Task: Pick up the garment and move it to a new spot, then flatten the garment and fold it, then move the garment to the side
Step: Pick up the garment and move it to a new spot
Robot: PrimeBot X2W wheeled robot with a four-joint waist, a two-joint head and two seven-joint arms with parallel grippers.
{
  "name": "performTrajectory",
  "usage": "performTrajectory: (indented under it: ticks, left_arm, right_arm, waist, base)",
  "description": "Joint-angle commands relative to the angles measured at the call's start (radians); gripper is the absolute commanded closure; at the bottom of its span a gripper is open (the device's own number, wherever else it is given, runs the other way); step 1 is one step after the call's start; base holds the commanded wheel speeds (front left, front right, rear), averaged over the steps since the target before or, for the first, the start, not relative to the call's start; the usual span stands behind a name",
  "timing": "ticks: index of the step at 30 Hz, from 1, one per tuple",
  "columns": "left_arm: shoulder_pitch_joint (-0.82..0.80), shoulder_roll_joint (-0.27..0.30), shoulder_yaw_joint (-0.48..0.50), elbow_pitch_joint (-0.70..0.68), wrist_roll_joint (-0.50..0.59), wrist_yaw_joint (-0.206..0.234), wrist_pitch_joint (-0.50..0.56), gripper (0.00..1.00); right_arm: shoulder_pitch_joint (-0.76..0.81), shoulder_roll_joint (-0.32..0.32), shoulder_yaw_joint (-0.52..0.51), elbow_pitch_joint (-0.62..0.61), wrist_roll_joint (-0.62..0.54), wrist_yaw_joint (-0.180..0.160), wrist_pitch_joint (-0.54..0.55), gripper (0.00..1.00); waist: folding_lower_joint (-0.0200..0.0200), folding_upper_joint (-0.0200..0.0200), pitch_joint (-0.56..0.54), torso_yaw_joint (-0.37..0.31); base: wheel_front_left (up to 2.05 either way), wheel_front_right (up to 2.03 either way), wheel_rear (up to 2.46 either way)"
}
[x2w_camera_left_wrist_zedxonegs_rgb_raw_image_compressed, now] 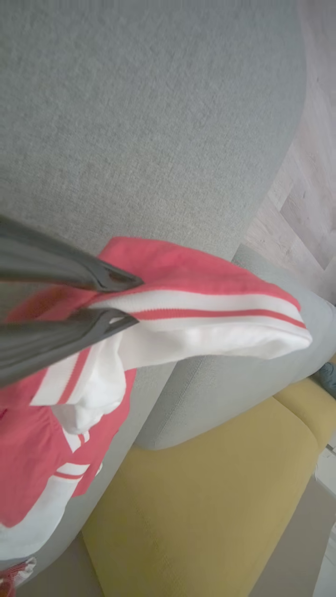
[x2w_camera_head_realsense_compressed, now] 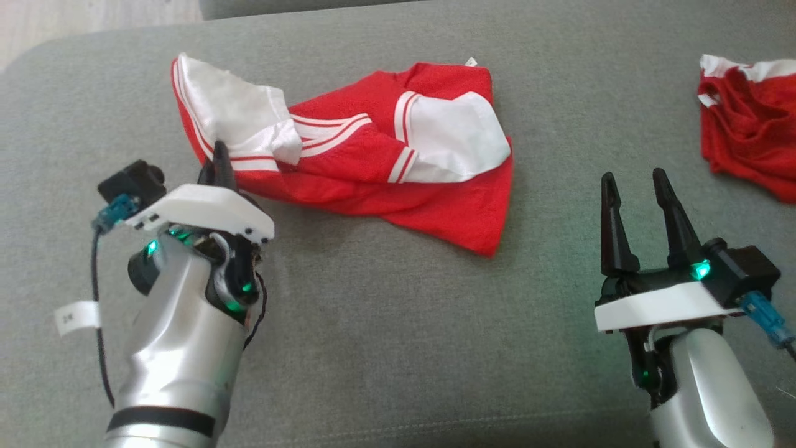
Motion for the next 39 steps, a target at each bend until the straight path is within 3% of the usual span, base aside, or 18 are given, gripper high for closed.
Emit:
performTrajectory:
  ticks: [1, 2, 3, 9, 15, 24, 39]
  left_arm:
    - [-0.022, 0.023, 0.011, -0.026, 0.018, -0.006, -0.018, 0.56]
    - [-0.015, 0.026, -0.002, -0.026, 0.033, -0.011, -0.024, 0.24]
    - [-0.008, 0.031, -0.019, -0.027, 0.054, -0.018, -0.03, 0.0]
    - [0.046, 0.042, -0.058, -0.074, 0.12, -0.041, -0.048, 0.0]
    - [0.167, 0.06, -0.063, -0.216, 0.193, -0.053, -0.051, 0.0]
    - [0.379, 0.066, -0.05, -0.431, 0.298, -0.049, -0.052, 0.0]
    - [0.604, 0.036, -0.014, -0.607, 0.363, -0.023, -0.052, 0.0]
  right_arm:
    - [-0.008, -0.003, 0.022, -0.028, -0.01, 0.007, -0.004, 0.0]
    - [-0.006, -0.003, 0.022, -0.028, -0.014, 0.007, -0.002, 0.0]
    - [-0.004, -0.003, 0.023, -0.028, -0.019, 0.007, 0.001, 0.0]
    - [0.013, -0.003, 0.02, -0.028, -0.05, 0.007, 0.017, 0.0]
    - [0.044, -0.003, 0.008, -0.027, -0.076, 0.007, 0.037, 0.0]
    - [0.106, -0.003, -0.008, -0.022, -0.093, 0.007, 0.064, 0.0]
    - [0.177, -0.003, -0.013, -0.044, -0.068, 0.007, 0.068, 0.0]
  waist:
    - [0.0001, -0.0001, -0.01, 0.011]
    - [0.0001, -0.0001, -0.015, 0.016]
    - [0.0001, -0.0001, -0.019, 0.021]
    - [0.0001, -0.0001, -0.044, 0.048]
    - [0.0001, -0.0001, -0.09, 0.079]
    - [0.0001, -0.0001, -0.169, 0.127]
    - [0.0001, -0.0001, -0.215, 0.162]
  base:
    - [0.0, 0.0, 0.0]
    - [0.0, 0.0, 0.0]
    - [0.0, 0.0, 0.0]
    - [0.0, 0.0, 0.0]
    - [0.0, 0.0, 0.0]
    - [0.0, 0.0, 0.0]
    - [0.0, 0.0, 0.0]
